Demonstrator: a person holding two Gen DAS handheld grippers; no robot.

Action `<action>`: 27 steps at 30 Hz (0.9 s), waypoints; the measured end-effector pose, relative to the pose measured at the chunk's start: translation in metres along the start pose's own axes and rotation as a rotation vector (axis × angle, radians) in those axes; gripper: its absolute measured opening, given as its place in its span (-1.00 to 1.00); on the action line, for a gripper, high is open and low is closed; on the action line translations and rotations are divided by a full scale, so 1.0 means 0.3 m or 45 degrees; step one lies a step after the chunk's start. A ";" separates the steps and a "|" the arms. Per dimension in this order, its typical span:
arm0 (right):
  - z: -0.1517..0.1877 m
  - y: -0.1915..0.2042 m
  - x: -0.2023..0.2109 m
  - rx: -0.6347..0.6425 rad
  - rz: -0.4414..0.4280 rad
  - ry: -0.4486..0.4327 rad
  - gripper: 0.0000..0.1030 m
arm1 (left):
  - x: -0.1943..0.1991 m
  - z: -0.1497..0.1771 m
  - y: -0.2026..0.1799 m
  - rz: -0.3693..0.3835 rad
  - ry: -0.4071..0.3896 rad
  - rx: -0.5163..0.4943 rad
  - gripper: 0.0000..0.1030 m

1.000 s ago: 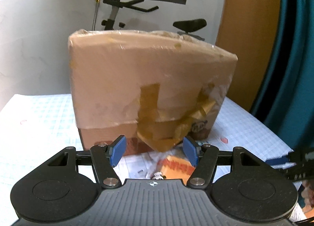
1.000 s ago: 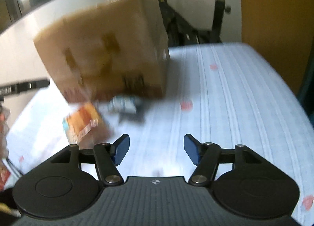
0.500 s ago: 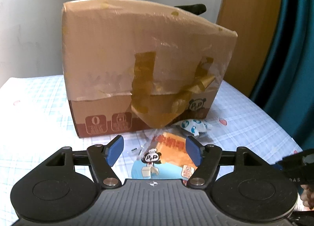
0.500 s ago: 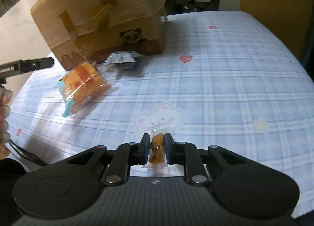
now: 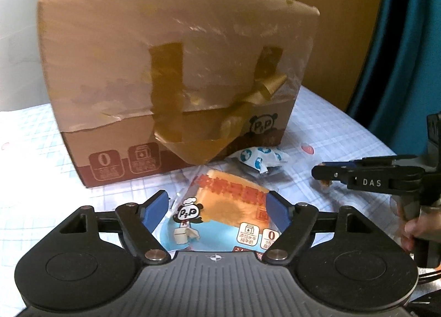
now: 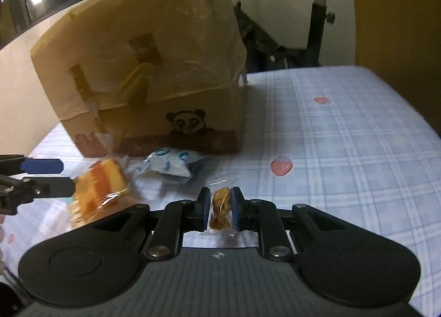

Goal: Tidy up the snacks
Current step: 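Grasp the small brown snack packet with the right gripper while the left gripper grasps the orange bread bag, then lift both items over the lined box and open both grippers inside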

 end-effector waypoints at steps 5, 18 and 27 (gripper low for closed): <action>0.063 -0.003 -0.018 -0.026 0.011 0.000 -0.66 | -0.056 -0.002 -0.012 0.026 0.049 -0.051 0.63; 0.086 0.002 0.000 -0.060 -0.009 -0.047 -0.66 | -0.143 -0.002 -0.037 -0.001 0.095 -0.175 0.84; 0.086 0.006 0.001 -0.060 -0.011 -0.053 -0.66 | -0.153 0.015 -0.031 -0.033 0.076 -0.159 0.86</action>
Point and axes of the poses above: each gripper's, at about its wrist camera, not at the fingertips, and x roughly against the way its jaws point, y to its left, z to its underside, the point moved 2 cm from there along -x, roughly the way its jaws point, and after that the axes turned 10 degrees about x, right-handed, at the moved point
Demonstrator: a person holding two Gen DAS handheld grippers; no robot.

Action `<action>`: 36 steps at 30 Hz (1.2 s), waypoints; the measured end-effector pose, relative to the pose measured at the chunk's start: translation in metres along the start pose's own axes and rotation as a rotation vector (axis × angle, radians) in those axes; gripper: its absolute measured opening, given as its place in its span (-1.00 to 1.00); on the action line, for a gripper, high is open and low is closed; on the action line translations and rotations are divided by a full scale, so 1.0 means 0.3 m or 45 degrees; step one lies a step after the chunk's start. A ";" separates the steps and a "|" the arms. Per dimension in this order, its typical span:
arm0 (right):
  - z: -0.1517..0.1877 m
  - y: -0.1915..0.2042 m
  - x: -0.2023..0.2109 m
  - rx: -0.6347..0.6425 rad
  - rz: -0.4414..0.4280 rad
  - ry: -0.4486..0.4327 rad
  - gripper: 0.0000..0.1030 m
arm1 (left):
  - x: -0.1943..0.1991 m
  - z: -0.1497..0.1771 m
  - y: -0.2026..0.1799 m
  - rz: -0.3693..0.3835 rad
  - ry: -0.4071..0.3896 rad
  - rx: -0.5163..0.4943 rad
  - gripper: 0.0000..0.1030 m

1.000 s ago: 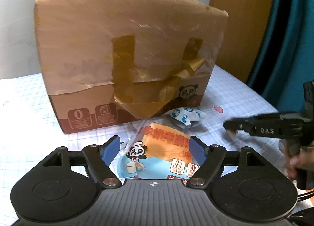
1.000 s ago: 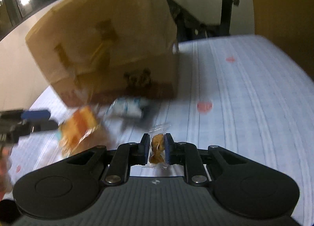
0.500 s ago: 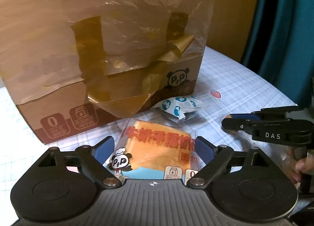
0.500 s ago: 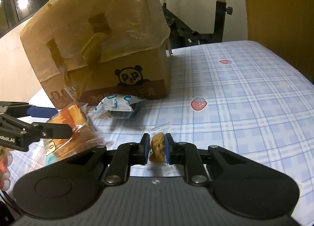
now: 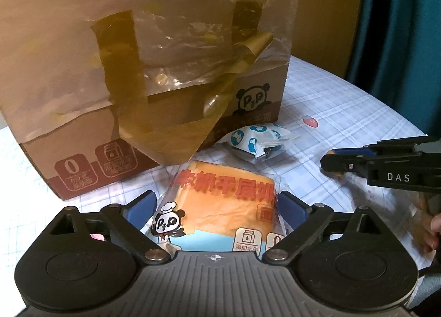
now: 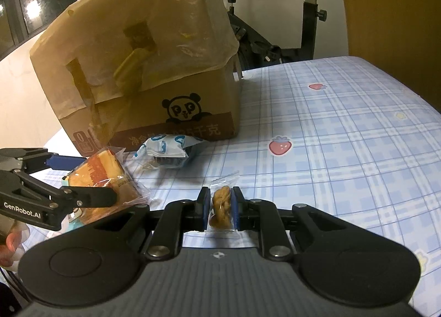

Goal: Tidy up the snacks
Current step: 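Lift both items over the lined box and open both grippers inside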

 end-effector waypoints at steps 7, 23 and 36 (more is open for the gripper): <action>0.000 0.001 0.000 0.000 0.000 -0.002 -0.66 | 0.065 0.031 -0.001 -0.010 -0.066 0.059 0.52; 0.002 0.001 -0.002 -0.003 -0.002 -0.003 -0.66 | 0.272 0.064 0.068 -0.018 -0.182 0.251 0.51; -0.190 -0.005 0.154 0.002 -0.041 -0.213 -0.66 | 0.549 -0.169 0.153 0.008 -0.472 0.292 0.51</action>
Point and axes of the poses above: each gripper's, at about its wrist camera, not at the fingertips, and x roughly against the way its jaws point, y to its left, z to its underside, the point moved 2 cm from there along -x, roughly the way its jaws point, and after that the axes turned 10 degrees about x, right-handed, at the moved point
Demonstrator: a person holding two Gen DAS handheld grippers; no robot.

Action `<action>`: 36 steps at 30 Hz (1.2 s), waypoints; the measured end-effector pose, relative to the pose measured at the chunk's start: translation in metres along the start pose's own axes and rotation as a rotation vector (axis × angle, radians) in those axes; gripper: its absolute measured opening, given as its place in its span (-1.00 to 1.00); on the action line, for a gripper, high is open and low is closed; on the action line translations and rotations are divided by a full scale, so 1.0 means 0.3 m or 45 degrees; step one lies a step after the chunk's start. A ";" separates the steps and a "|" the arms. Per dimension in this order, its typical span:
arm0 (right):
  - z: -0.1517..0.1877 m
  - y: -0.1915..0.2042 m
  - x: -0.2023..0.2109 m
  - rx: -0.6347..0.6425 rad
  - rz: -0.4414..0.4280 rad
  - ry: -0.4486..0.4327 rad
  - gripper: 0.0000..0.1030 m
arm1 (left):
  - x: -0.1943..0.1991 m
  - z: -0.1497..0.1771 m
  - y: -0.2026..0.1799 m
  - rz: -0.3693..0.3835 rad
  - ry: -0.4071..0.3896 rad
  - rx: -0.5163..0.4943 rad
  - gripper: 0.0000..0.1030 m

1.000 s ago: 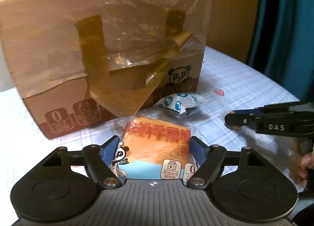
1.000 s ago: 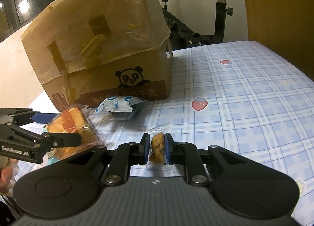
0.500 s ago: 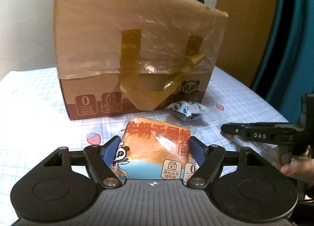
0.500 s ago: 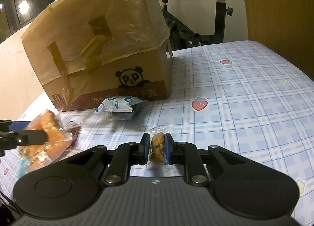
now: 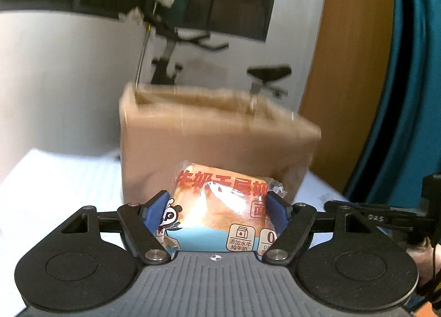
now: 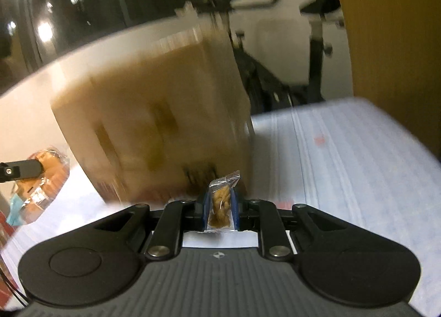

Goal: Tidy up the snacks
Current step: 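Lift both items over the lined box and open both grippers inside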

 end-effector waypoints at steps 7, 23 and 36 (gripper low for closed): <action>-0.286 0.043 0.038 0.114 -0.085 -0.205 -0.66 | -0.016 -0.250 -0.064 -0.010 -0.171 -0.072 0.51; -0.618 0.145 -0.420 0.167 -0.102 0.038 -0.66 | -0.451 -0.418 -0.070 -0.311 -0.003 -0.129 0.52; -0.591 0.099 -0.404 0.046 -0.097 0.053 -0.36 | -0.423 -0.404 0.002 -0.261 0.034 -0.028 0.68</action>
Point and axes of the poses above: each gripper's, at about its wrist camera, not at the fingertips, and x roughly against the way its jaws point, y to its left, z to its underside, the point moved 2 cm from there along -x, roughly the way its jaws point, and after that the axes turned 10 degrees about x, right-handed, at the moved point
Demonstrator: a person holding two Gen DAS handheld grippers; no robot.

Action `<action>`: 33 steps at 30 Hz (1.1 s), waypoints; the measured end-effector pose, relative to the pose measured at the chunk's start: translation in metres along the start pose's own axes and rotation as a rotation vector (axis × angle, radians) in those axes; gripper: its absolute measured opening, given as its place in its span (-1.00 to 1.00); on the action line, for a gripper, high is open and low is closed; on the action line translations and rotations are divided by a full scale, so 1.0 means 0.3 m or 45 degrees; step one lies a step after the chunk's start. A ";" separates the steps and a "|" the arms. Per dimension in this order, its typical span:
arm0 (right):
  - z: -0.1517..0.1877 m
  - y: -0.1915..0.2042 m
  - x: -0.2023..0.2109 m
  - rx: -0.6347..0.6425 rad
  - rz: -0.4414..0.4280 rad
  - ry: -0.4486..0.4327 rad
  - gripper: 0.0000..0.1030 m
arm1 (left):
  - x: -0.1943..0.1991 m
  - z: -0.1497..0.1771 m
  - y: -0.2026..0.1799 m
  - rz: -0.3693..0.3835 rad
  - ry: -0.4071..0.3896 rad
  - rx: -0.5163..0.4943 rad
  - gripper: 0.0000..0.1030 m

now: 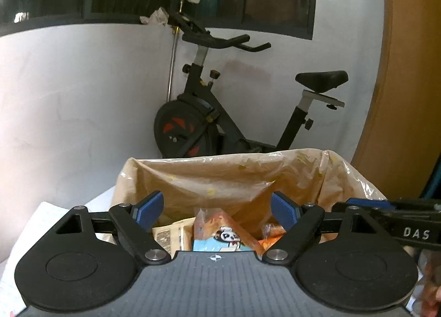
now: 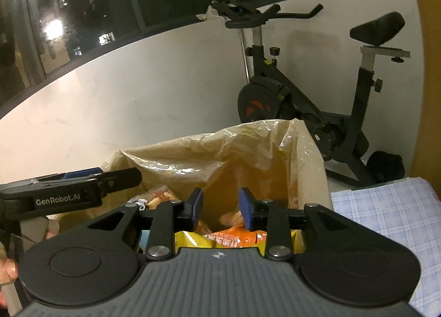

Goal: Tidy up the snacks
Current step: 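Lift both items over the lined box and open both grippers inside, then move both open grippers back toward the last snacks beside the box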

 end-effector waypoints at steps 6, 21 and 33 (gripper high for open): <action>0.035 0.027 0.105 0.125 -0.016 -0.065 -0.36 | 0.133 0.026 0.013 0.025 -0.064 -0.071 0.68; 0.237 0.057 0.343 0.290 0.004 -0.195 -0.33 | 0.412 0.264 0.074 0.073 -0.132 -0.026 0.67; 0.443 0.092 0.316 0.311 0.012 -0.140 -0.21 | 0.319 0.452 0.093 0.014 0.034 0.076 0.64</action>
Point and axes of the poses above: each gripper's, at about its wrist camera, not at the fingertips, and x roughly against the way its jaws point, y to its left, z to its underside, the point moved 2 cm from there along -x, roughly the way its jaws point, and after that the axes turned 10 degrees about x, right-handed, at the moved point
